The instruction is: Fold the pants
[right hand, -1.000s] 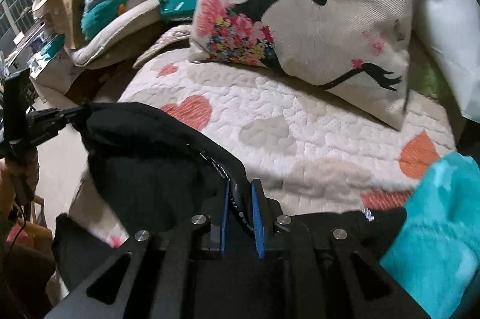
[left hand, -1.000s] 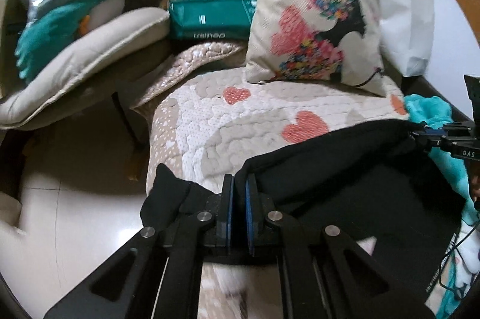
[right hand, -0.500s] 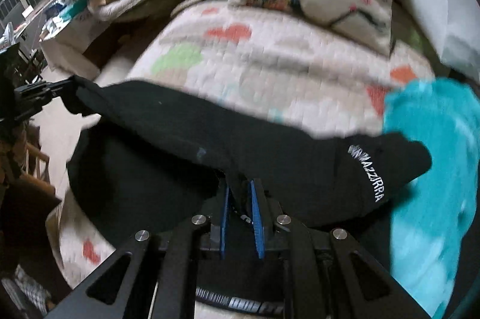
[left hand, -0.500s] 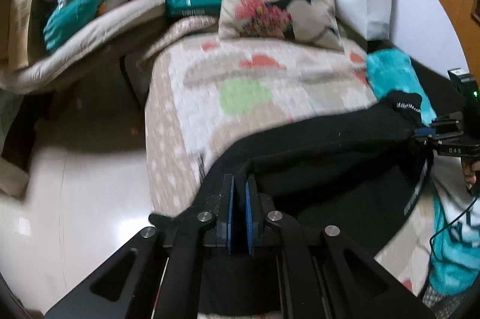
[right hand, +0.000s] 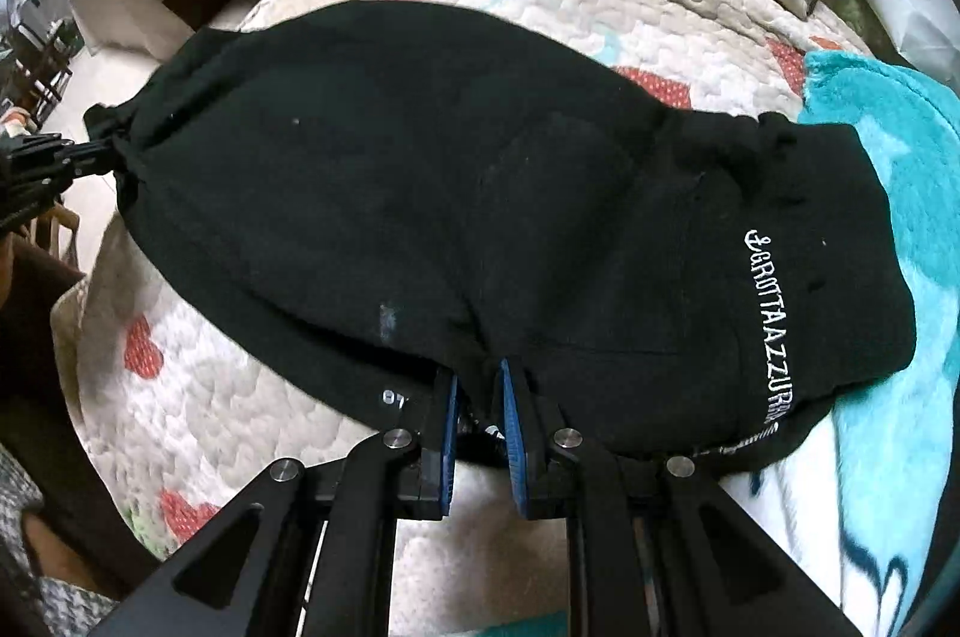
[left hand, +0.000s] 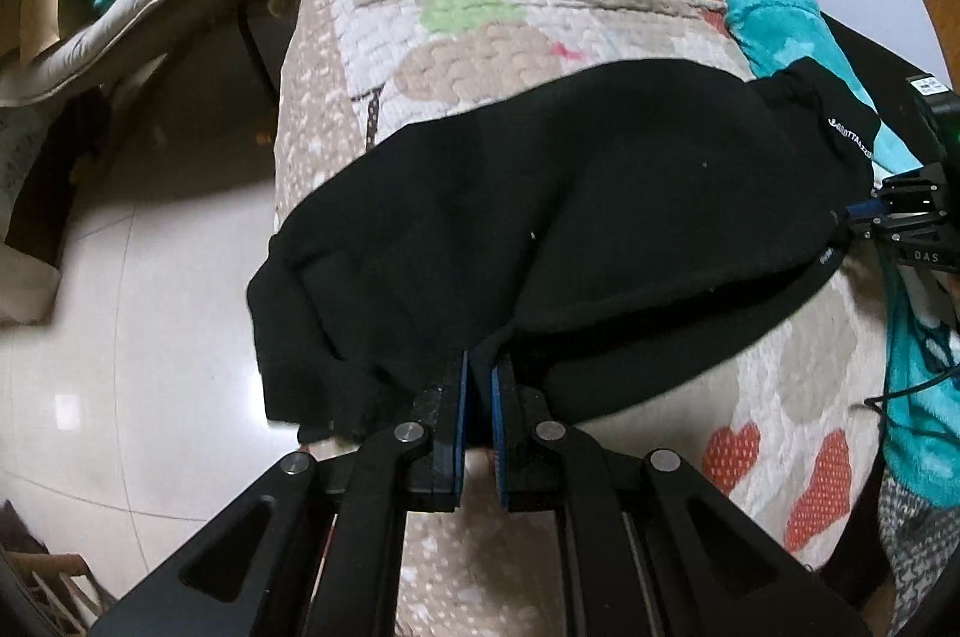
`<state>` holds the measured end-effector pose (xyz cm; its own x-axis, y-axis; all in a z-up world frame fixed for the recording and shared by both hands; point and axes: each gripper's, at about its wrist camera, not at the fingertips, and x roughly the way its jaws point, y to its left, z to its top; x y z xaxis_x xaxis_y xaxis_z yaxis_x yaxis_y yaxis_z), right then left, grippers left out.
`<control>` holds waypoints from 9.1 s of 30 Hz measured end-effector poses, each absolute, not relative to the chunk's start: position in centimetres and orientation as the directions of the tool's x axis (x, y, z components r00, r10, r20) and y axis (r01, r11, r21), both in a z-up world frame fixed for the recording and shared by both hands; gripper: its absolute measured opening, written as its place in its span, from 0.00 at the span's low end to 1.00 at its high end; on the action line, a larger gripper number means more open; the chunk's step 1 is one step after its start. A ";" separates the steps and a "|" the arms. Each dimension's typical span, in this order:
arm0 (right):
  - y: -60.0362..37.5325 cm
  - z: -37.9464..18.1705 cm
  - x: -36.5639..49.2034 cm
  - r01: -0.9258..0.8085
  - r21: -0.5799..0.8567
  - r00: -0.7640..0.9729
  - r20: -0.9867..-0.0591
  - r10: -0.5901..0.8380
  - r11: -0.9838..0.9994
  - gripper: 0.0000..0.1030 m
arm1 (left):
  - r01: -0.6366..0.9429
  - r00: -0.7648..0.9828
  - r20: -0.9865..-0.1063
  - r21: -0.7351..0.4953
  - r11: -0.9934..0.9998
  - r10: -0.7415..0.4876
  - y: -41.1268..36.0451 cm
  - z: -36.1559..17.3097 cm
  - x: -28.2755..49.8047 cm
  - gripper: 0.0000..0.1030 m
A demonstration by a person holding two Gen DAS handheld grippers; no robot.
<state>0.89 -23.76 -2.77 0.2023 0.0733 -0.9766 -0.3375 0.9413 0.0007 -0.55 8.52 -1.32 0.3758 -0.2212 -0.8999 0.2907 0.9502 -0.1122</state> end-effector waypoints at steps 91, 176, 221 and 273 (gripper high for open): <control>11.3 -7.1 13.7 -0.802 0.099 0.018 -0.982 0.190 0.589 0.19 | -0.498 0.543 -0.720 -0.691 0.524 -0.433 19.0 -7.2 -2.5 0.13; -0.7 -2.6 19.7 -0.418 0.115 0.245 -0.941 0.234 0.901 0.19 | -0.338 0.467 -0.790 -0.575 0.745 -0.398 11.8 -3.4 1.6 0.22; -35.2 -4.4 -2.0 0.386 0.574 0.646 -0.727 0.233 0.722 0.35 | 0.618 0.161 -0.901 -0.227 0.753 -0.403 -26.6 -1.1 17.5 0.29; -5.5 3.7 -3.5 -0.480 0.087 0.513 -0.779 0.360 0.873 0.58 | -0.109 0.599 -0.620 -0.690 0.715 -0.507 16.0 2.5 10.5 0.32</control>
<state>-3.49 -5.45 3.67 0.5130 0.3599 -0.7793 -0.4800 0.8729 0.0871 10.47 16.01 2.54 0.5995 -0.5066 -0.6197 -0.1093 0.7151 -0.6904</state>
